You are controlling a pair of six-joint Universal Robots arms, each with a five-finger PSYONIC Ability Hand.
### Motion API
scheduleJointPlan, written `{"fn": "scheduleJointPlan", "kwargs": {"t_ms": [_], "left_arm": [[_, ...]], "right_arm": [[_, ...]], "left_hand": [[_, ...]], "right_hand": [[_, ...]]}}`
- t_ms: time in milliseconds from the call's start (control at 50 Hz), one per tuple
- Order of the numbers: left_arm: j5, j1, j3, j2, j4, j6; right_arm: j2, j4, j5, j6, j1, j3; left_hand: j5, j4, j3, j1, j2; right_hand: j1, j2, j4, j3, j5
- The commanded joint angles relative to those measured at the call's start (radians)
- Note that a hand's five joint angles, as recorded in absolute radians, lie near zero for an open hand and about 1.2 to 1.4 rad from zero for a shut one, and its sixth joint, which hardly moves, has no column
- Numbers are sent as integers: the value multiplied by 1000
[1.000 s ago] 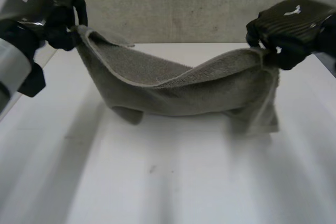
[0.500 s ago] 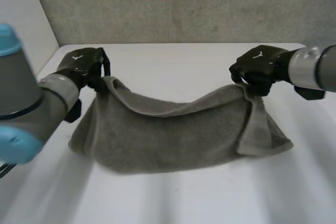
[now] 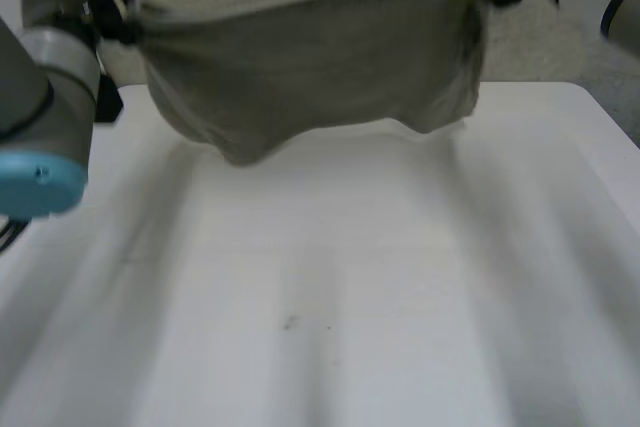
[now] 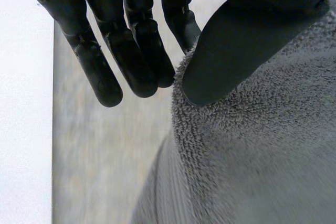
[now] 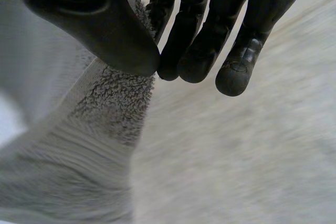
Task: Fold the towel.
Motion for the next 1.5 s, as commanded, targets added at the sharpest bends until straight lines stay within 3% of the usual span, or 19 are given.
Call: {"fn": "scheduleJointPlan", "kwargs": {"t_ms": [20,180,380,500,520,540,580,600,640,720,760,800,820,840,920,1000,1180,1320,1500], "left_arm": [[7,17,-275,2,42,-23],[10,26,-480,-65,123,-43],[9,27,-547,-110,131,-35],[7,27,-540,-87,131,-35],[7,29,-534,-81,133,-35],[7,29,-534,-81,133,-35],[7,38,-529,-72,133,-33],[7,38,-529,-72,133,-33],[7,49,-527,-63,133,-30],[9,49,-533,-58,128,-30],[10,49,-541,-52,125,-30],[10,49,-556,-29,123,-27],[10,49,-557,-29,123,-27],[10,49,-564,-17,120,-17],[15,47,-584,23,119,45],[81,49,-606,100,126,210],[309,109,-603,129,130,477],[453,119,-566,105,120,565],[474,81,-517,-41,97,599]], "right_arm": [[55,178,-13,-204,-1,192],[147,230,3,-399,1,425],[181,163,-8,-398,8,578],[145,48,-13,-297,8,639],[125,11,-14,-251,8,654],[125,11,-14,-250,8,654],[85,-72,-19,-162,1,702],[85,-72,-19,-161,1,702],[39,-154,-34,-84,-4,761],[-4,-220,-42,-13,-4,823],[-20,-248,-42,15,-6,851],[-44,-288,-40,55,-6,900],[-44,-288,-40,55,-6,900],[-52,-299,-42,65,-6,921],[-64,-310,-42,70,-6,961],[-75,-311,-40,72,-3,1007],[-122,-316,-42,72,-3,1075],[-133,-323,-42,72,-3,1114],[-170,-392,-25,73,-6,1208]], "left_hand": [[195,178,179,211,178],[195,178,179,211,178],[195,178,179,211,178],[195,178,179,211,178],[195,178,179,211,178],[195,178,179,211,178],[195,178,179,211,178],[195,178,179,211,178],[195,178,179,211,178],[195,178,179,211,178],[93,76,77,108,76],[-445,-462,-461,-429,-461],[-447,-464,-464,-432,-464],[-622,-639,-638,-606,-639],[-735,-752,-751,-720,-752],[-984,-1001,-1000,-969,-1001],[-1002,-1019,-1019,-987,-1019],[-988,-1005,-1004,-972,-1004],[-993,-1010,-1010,-978,-1010]], "right_hand": [[70,61,57,60,30],[70,61,57,60,30],[70,61,57,60,30],[70,61,57,60,30],[-199,-208,-213,-209,-239],[-202,-211,-215,-212,-242],[-886,-895,-899,-896,-926],[-889,-898,-902,-899,-928],[-1152,-1161,-1165,-1162,-1191],[-1152,-1161,-1165,-1162,-1191],[-1152,-1161,-1165,-1162,-1191],[-1152,-1161,-1165,-1162,-1191],[-1152,-1161,-1165,-1162,-1191],[-1152,-1161,-1165,-1162,-1191],[-1152,-1161,-1165,-1162,-1191],[-1152,-1161,-1165,-1162,-1191],[-1152,-1161,-1165,-1162,-1191],[-1152,-1161,-1165,-1162,-1191],[-1152,-1161,-1165,-1162,-1191]]}}
